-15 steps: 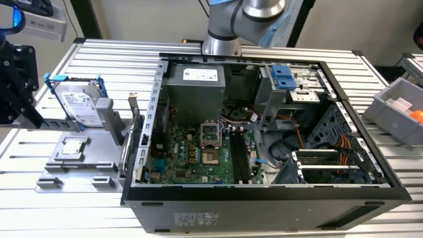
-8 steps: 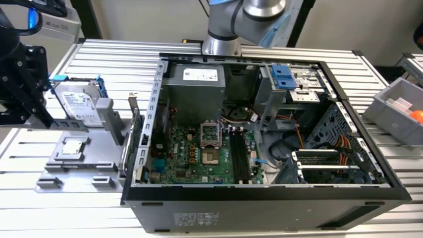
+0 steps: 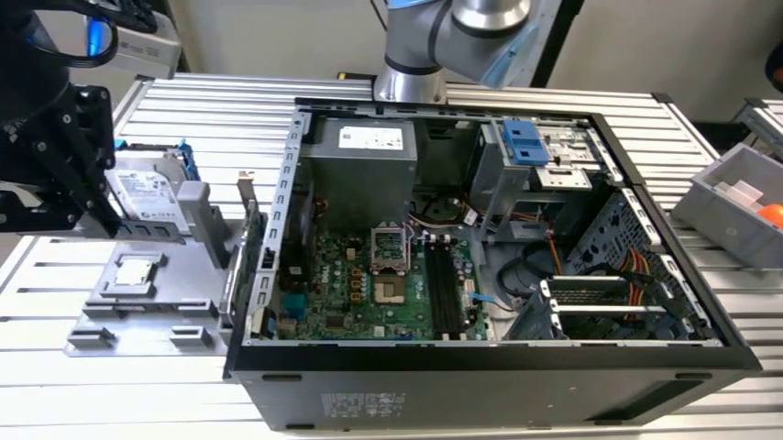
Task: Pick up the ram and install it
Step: 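Pick up the ram and move it above insertion slot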
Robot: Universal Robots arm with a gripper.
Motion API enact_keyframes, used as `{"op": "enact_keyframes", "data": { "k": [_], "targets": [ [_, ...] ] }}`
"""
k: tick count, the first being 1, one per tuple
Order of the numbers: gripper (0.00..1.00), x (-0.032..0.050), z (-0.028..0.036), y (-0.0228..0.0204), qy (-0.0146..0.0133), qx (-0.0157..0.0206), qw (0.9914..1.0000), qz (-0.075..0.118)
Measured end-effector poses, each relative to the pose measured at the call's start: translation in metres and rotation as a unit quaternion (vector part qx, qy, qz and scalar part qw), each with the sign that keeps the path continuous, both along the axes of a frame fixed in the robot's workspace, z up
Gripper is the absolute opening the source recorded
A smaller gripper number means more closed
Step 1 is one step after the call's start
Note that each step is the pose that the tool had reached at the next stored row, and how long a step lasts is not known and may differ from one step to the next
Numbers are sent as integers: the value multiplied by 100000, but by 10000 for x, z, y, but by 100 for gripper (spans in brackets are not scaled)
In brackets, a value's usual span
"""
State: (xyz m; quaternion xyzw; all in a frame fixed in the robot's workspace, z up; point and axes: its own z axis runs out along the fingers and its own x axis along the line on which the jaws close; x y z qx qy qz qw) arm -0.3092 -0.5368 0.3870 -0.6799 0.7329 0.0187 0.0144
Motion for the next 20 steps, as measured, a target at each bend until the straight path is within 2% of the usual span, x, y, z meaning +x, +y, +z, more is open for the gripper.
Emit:
{"op": "enact_keyframes", "data": {
  "k": [10,20],
  "targets": [
    [0,219,0,0,151,2,100000,0],
    [0,468,0,0,441,-4,99999,-1]
  ]
}}
